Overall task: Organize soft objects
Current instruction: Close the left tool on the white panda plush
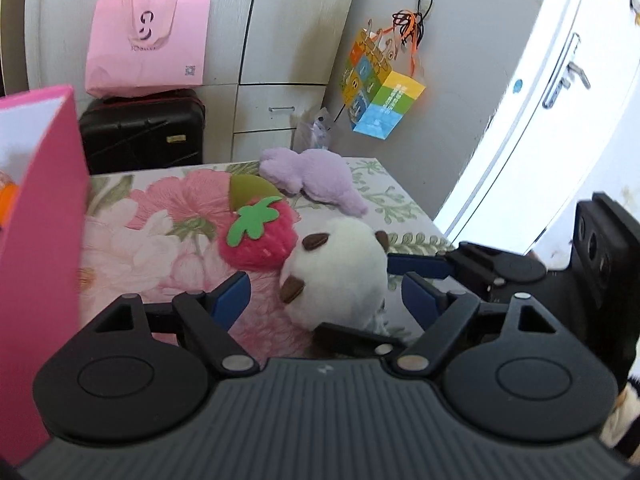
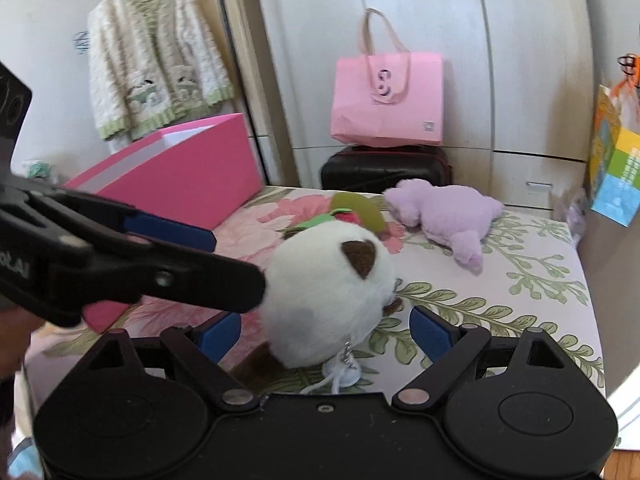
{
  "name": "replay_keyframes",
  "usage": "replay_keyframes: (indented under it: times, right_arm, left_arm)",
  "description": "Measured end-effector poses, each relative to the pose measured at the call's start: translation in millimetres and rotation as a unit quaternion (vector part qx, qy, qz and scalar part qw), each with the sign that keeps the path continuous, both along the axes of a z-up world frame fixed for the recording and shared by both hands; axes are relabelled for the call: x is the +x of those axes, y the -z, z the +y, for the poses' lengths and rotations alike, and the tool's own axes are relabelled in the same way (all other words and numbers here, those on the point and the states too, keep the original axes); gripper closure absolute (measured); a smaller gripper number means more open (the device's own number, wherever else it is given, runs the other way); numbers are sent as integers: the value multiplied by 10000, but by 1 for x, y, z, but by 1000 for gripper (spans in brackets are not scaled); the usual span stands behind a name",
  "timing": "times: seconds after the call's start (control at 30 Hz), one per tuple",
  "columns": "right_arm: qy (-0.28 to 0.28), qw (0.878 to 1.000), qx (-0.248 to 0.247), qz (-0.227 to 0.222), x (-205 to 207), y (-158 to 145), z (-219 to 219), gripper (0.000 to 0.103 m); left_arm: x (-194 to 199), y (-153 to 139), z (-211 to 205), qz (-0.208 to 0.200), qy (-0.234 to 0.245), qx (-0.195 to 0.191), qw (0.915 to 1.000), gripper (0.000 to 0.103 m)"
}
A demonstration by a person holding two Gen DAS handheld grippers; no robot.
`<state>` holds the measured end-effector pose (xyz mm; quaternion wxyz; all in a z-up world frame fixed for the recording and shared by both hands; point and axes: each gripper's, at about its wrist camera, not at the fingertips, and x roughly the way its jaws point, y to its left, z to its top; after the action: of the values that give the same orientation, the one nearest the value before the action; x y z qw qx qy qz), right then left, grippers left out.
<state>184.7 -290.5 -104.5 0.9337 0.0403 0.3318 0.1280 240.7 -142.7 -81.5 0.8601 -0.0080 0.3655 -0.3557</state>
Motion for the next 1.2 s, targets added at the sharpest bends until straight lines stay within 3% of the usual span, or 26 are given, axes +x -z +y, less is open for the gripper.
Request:
replay_keyframes:
  times: [0.1, 0.17, 0.23, 0.37, 0.43, 0.53, 1.2]
  right_arm:
    - [119, 9999, -58, 71, 6, 6, 3, 9]
    - [204, 9996, 53, 192, 11, 10, 4, 9]
    - [282, 9991, 166, 276, 15, 15, 2, 9]
    - [131, 9995, -238, 187, 16, 17, 8, 17]
    - [90, 9996, -221, 146, 16, 17, 8, 24]
    - [128, 9995, -279, 63, 14, 18, 12, 27]
    - [525, 9979, -371, -13, -9, 13, 27, 28]
  left_arm:
    - [8, 12, -5, 107, -59, -160, 9998, 23]
    - [13, 18, -9, 152, -94, -168, 9997, 33]
    - [16, 24, -10, 149, -90, -146, 9997, 34]
    - [16, 26, -11, 231, 71, -308, 9992, 46]
    - [14, 27, -13, 198, 62, -284, 9994, 47]
    - [14, 28, -14, 182, 32, -274, 9995, 47]
    - [-14, 20, -10, 123, 43, -175, 9998, 48]
